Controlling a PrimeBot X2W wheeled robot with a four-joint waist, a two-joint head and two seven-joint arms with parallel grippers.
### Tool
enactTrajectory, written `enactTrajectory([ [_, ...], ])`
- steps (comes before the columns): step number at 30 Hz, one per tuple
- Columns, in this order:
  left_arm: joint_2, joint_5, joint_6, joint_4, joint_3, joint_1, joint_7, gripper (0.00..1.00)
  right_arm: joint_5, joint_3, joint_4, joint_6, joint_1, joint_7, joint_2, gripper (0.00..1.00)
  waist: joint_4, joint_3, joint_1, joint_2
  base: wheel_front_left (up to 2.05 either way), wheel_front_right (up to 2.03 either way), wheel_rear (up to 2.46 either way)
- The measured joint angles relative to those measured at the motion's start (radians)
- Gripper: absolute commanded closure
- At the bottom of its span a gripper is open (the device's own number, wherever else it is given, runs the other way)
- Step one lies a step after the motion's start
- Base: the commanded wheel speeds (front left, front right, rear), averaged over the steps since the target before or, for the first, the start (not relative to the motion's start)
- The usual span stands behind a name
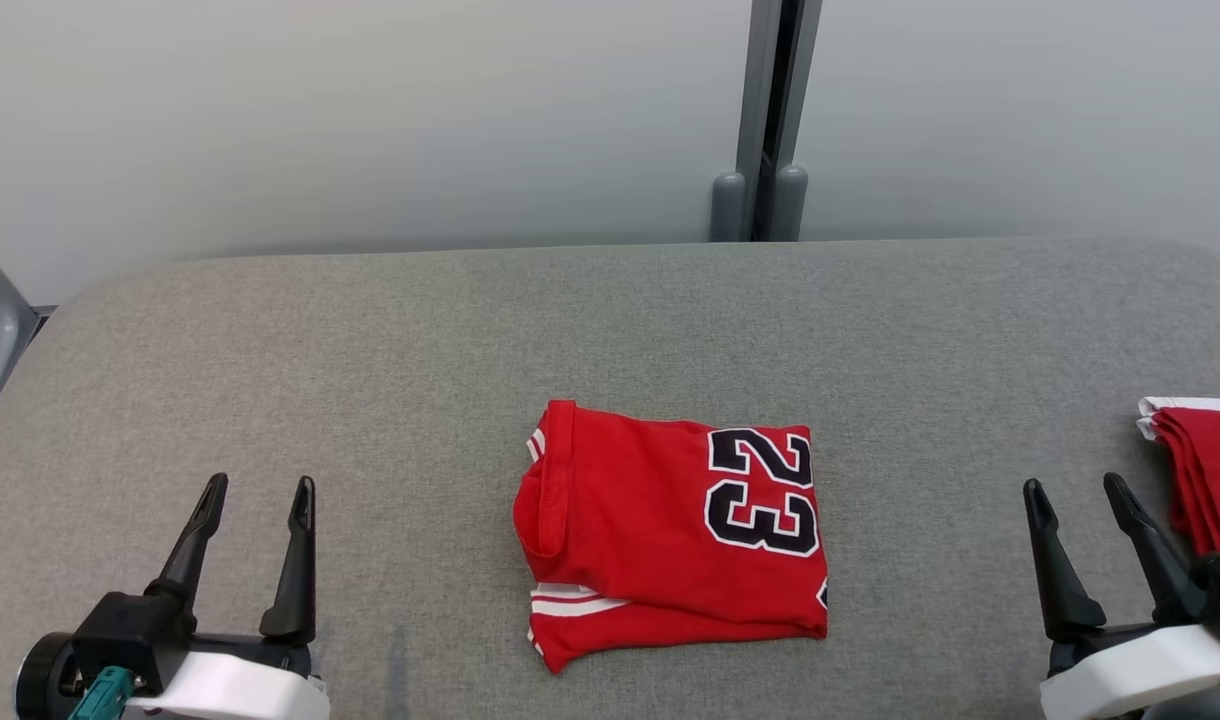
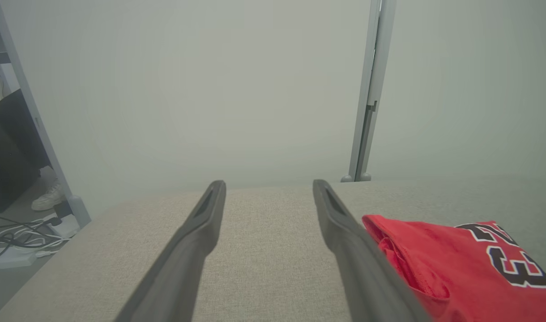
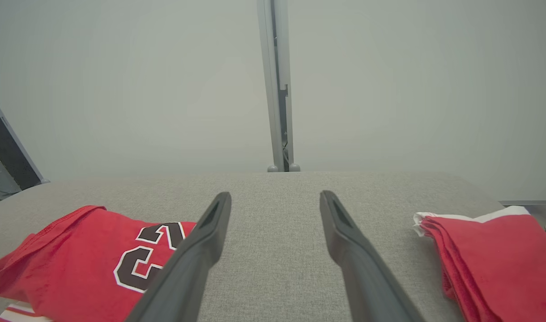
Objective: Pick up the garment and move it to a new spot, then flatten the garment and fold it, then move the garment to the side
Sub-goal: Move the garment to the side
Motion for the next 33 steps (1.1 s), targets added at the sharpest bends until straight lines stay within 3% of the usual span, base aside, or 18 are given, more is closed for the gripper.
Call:
enactTrajectory([
  [7, -0.001, 0.001, 0.0, -0.016, -0.017, -0.033, -0.011, 0.0, 0.021, 0.026, 0.002, 0.0, -0.031, 0.034, -0.032, 0.0, 0.041, 0.037, 0.0, 0.0, 0.0, 0.0, 0.0],
  [18, -0.048, 0.004, -0.008, -0.012, -0.051, -0.125, -0.052, 0.0, 0.112, 0.174, 0.119, 0.0, -0.156, 0.157, -0.121, 0.0, 0.147, 0.189, 0.0, 0.0, 0.0, 0.0, 0.0],
  [27, -0.074, 0.009, -0.024, 0.015, -0.053, -0.186, -0.062, 0.0, 0.18, 0.266, 0.191, 0.0, -0.235, 0.202, -0.154, 0.0, 0.207, 0.296, 0.0, 0.0, 0.0, 0.0, 0.0],
  [28, -0.077, 0.012, -0.024, 0.018, -0.053, -0.193, -0.063, 0.0, 0.188, 0.278, 0.194, 0.0, -0.247, 0.206, -0.16, 0.05, 0.211, 0.304, 0.0, 0.0, 0.0, 0.0, 0.0],
  [29, -0.08, 0.015, -0.025, 0.019, -0.053, -0.201, -0.063, 0.0, 0.197, 0.285, 0.196, 0.0, -0.256, 0.21, -0.163, 0.52, 0.213, 0.311, 0.0, 0.0, 0.0, 0.0, 0.0],
  [30, -0.082, 0.016, -0.029, 0.018, -0.053, -0.208, -0.063, 0.0, 0.203, 0.29, 0.2, 0.0, -0.266, 0.212, -0.165, 0.8, 0.215, 0.317, 0.0, 0.0, 0.0, 0.0, 0.0],
  [31, -0.084, 0.018, -0.032, 0.017, -0.05, -0.215, -0.064, 0.0, 0.207, 0.293, 0.202, 0.0, -0.273, 0.214, -0.167, 1.0, 0.216, 0.322, 0.0, 0.0, 0.0, 0.0, 0.0],
  [33, -0.087, 0.025, -0.035, 0.015, -0.047, -0.222, -0.064, 0.0, 0.215, 0.303, 0.203, 0.0, -0.287, 0.218, -0.173, 1.0, 0.216, 0.327, 0.0, 0.0, 0.0, 0.0, 0.0],
])
